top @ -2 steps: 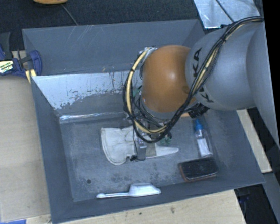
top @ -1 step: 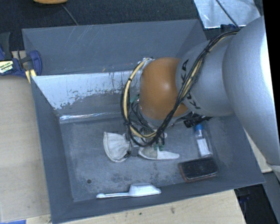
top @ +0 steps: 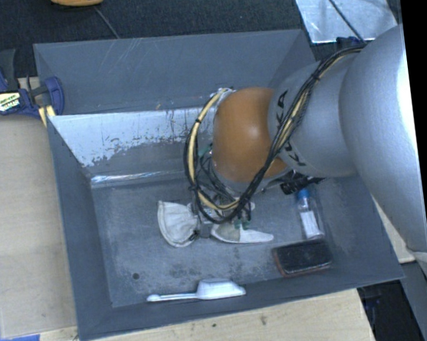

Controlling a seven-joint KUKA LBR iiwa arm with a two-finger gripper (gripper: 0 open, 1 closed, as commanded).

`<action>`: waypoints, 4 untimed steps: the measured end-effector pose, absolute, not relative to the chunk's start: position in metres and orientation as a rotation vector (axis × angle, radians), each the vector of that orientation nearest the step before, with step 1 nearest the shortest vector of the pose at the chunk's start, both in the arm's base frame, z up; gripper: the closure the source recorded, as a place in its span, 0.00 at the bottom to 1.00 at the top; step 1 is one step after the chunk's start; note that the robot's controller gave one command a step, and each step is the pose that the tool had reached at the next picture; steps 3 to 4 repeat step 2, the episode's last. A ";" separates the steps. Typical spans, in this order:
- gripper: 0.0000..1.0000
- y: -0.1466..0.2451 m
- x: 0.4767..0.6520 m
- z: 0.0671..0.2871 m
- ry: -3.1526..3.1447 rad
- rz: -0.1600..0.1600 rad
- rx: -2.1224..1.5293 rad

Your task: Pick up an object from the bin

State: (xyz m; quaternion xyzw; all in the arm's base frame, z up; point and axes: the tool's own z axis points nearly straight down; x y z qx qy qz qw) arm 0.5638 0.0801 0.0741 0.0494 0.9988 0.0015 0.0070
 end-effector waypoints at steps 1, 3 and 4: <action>1.00 0.082 0.590 0.073 3.137 0.001 0.120; 1.00 0.070 0.598 0.271 3.135 0.001 0.081; 1.00 0.070 0.598 0.271 3.135 0.001 0.081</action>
Offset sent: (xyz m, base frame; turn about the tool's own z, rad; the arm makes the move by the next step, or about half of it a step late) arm 0.0334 -0.0106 0.1944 -0.0483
